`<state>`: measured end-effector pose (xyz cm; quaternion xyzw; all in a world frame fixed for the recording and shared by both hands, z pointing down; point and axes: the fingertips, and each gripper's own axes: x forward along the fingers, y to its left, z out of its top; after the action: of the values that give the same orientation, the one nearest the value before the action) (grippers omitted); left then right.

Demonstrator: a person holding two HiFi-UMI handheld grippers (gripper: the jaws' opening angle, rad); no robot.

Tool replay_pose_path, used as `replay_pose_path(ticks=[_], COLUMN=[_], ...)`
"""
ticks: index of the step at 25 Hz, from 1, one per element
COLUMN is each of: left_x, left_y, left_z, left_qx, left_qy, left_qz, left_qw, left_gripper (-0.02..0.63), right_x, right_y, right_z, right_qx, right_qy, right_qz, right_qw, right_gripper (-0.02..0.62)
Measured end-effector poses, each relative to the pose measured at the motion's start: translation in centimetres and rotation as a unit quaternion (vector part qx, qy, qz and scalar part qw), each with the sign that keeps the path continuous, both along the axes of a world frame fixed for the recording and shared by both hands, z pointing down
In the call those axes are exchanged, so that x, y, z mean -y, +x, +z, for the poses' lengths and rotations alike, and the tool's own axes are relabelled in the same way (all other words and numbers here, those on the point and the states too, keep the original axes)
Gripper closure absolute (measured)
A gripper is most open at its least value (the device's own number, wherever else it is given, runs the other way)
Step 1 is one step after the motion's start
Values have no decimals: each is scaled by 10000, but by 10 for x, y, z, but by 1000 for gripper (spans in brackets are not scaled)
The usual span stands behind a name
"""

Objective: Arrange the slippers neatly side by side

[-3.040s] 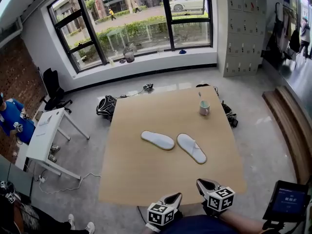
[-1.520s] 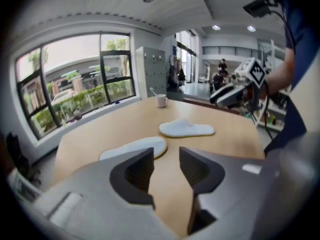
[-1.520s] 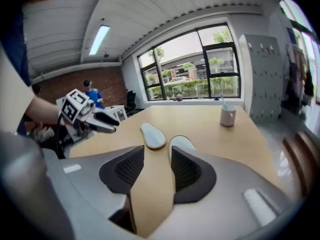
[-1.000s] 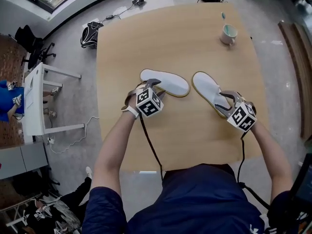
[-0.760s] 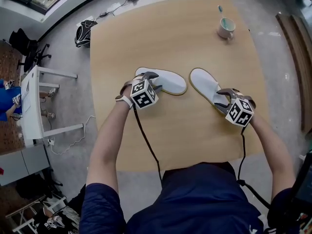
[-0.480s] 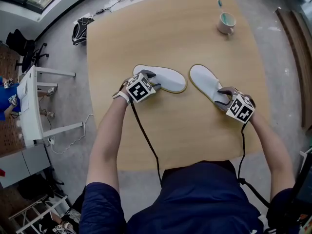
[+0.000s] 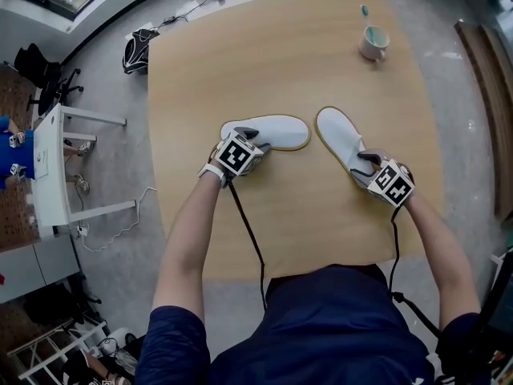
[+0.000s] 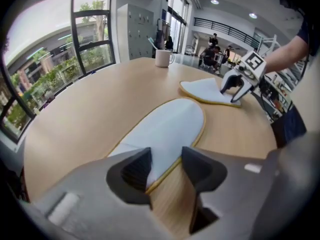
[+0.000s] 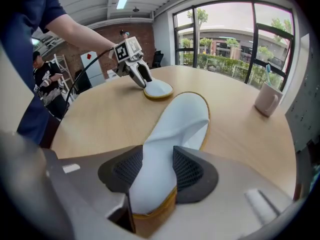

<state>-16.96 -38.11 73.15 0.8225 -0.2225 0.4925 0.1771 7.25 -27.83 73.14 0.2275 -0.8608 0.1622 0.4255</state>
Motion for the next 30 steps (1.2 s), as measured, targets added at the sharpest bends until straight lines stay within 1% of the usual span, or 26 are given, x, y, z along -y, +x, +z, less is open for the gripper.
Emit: replay_pose_path(ticks=[4,7,9,12,14,15,16,18,20,22,23,24,25,26,27,28,29,30], left_x=[-13,-30,-46,-67,-79,-86,-93,-106,-119,-130,-134,-136,-138,-139,-138,-136,-133,-131], left_y=[-1,4,8,12,13,13,13,15,18,25,30,33,36,36,35,33,29,25], left_z=[1,3,4,3,3,2,2,1,1,2,1,-2,-7,-15,-24,-35,-45,-54], left_qx=[25,-124,-280,-496,-616,-688,-773,-972,-1173,-1431,-1609,-1798,-1969,-2107,-2212,-2280,-2299,-2246], left_qy=[-5,-163,-271,-334,-391,-442,-499,-603,-689,-787,-848,-908,-945,-942,-892,-804,-683,-530], left_qz=[-497,-1074,-1552,-2290,-2815,-3099,-3401,-4016,-4510,-4817,-4903,-4941,-4929,-4868,-4760,-4602,-4382,-4078], left_qw=[9988,9940,9871,9716,9568,9472,9359,9086,8821,8610,8523,8458,8422,8425,8465,8543,8663,8834], left_gripper=[405,414,428,446,457,466,473,488,501,505,502,485,460,452,451,441,428,416], right_x=[-8,-15,-22,-30,-36,-39,-42,-47,-52,-56,-57,-58,-58,-57,-57,-55,-54,-53], right_y=[-12,-19,-23,-28,-31,-32,-33,-35,-38,-40,-40,-40,-40,-41,-41,-41,-42,-42], right_z=[1,3,5,5,6,6,6,6,7,7,8,8,8,6,3,-2,-8,-14], right_qx=[39,146,241,362,382,375,362,331,309,344,389,441,491,534,577,623,666,698], right_qy=[-21,-15,-52,-118,-132,-130,-123,-87,-28,1,-16,-60,-126,-193,-233,-223,-167,-89], right_qz=[202,531,829,1158,1265,1306,1348,1445,1550,1664,1713,1735,1717,1659,1580,1494,1390,1241], right_qw=[9998,9985,9963,9925,9911,9906,9901,9889,9874,9855,9845,9838,9838,9845,9855,9866,9879,9898], right_gripper=[399,399,399,400,402,403,403,403,403,403,403,403,403,399,381,359,357,357])
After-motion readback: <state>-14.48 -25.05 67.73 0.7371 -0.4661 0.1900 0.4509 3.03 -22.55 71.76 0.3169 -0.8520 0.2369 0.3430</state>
